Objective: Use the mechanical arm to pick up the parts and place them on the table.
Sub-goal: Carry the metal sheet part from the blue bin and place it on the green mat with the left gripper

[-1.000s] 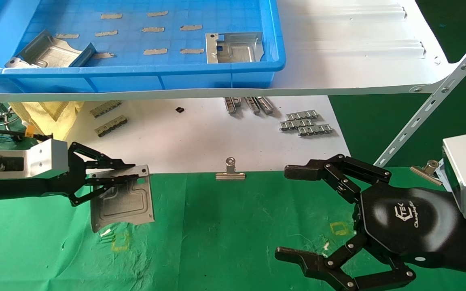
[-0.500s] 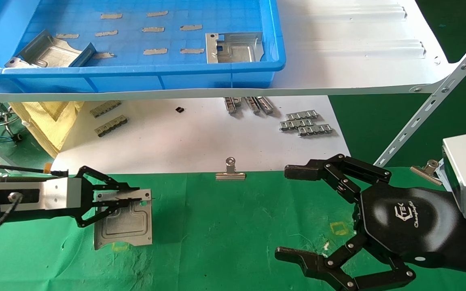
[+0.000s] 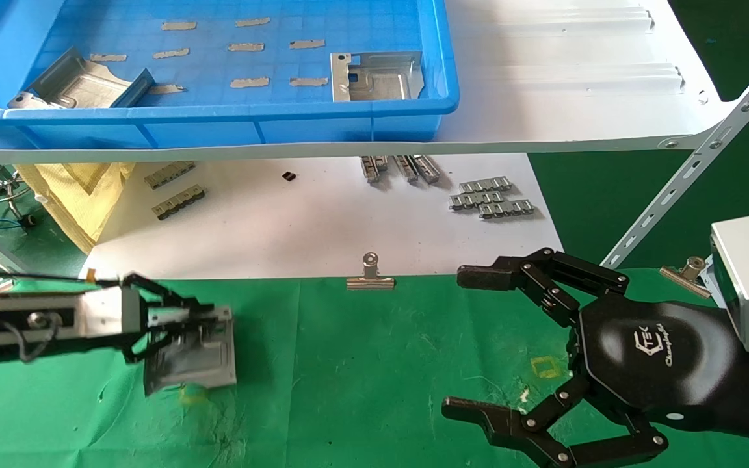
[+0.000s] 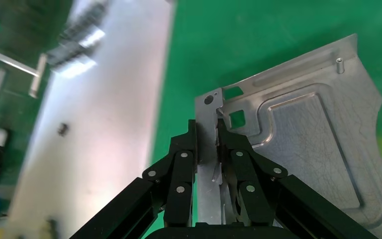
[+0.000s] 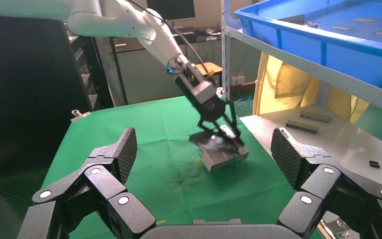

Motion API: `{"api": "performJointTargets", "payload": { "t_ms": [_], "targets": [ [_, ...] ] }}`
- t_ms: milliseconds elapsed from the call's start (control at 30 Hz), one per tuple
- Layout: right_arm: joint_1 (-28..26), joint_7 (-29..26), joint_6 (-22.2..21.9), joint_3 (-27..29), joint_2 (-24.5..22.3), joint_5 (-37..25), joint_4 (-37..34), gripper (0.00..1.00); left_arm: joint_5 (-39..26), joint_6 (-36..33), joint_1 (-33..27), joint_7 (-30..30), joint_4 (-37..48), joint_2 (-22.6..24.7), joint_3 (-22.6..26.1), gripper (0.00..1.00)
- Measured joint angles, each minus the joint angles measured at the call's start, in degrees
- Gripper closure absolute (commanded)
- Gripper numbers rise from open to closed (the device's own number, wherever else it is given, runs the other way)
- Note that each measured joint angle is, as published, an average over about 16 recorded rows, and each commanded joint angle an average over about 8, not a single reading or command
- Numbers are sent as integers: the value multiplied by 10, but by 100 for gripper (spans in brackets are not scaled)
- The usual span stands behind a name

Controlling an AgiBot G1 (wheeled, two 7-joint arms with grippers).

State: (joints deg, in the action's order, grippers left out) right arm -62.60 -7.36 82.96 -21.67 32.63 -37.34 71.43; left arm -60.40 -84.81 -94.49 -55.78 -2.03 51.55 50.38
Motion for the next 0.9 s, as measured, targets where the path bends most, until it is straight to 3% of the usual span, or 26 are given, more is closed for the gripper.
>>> {"api": "performJointTargets", "payload": {
  "t_ms": [333, 367, 567, 633, 900],
  "targets": [
    [0, 0, 0, 0, 0, 0, 0, 0, -1, -46, 3, -22, -14, -10, 2, 97],
    [0, 0, 0, 0, 0, 0, 0, 0, -3, -48, 4, -25, -16, -10, 4, 91],
    [0, 0, 0, 0, 0, 0, 0, 0, -15, -47, 7, -45, -24, -11, 13, 16],
    [0, 0, 0, 0, 0, 0, 0, 0, -17, -45, 7, -50, -23, -10, 15, 0],
    [0, 0, 0, 0, 0, 0, 0, 0, -20, -46, 5, -49, -15, -7, 18, 0]
  ]
}}
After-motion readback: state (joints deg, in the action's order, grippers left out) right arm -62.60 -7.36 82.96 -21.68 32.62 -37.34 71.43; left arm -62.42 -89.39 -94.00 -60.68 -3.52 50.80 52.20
